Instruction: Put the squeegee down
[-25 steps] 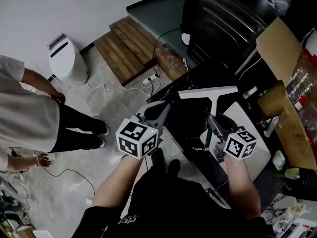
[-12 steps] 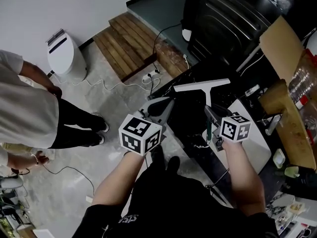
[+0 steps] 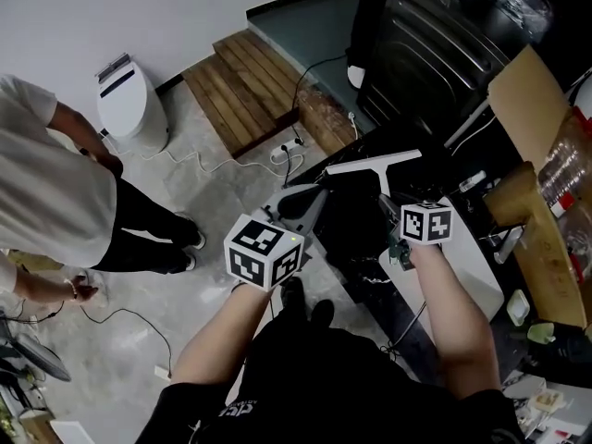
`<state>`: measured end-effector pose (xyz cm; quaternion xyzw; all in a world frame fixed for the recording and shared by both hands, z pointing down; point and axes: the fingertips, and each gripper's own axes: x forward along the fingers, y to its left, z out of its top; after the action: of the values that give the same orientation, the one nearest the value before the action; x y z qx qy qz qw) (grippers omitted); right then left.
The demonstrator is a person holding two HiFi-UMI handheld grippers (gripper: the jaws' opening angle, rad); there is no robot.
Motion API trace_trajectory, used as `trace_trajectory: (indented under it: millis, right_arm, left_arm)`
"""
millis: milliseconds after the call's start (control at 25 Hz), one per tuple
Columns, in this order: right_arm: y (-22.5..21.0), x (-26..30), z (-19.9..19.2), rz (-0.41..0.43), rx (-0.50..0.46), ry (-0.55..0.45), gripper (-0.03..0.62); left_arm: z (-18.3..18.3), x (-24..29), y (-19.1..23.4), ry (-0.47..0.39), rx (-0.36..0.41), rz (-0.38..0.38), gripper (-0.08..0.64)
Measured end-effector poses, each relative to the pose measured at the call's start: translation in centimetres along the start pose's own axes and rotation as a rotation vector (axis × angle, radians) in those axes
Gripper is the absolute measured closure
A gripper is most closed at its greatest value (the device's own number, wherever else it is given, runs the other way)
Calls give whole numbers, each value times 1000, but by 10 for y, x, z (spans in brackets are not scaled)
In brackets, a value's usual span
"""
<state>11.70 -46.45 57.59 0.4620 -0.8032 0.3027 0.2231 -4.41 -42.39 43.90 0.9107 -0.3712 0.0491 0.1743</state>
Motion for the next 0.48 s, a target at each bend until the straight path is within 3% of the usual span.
trace_trajectory:
  millis: [480]
  right_arm:
    - [-28, 39, -1, -131, -23, 102, 497]
  left_arm:
    - [-4, -14, 13, 10, -8, 46, 551]
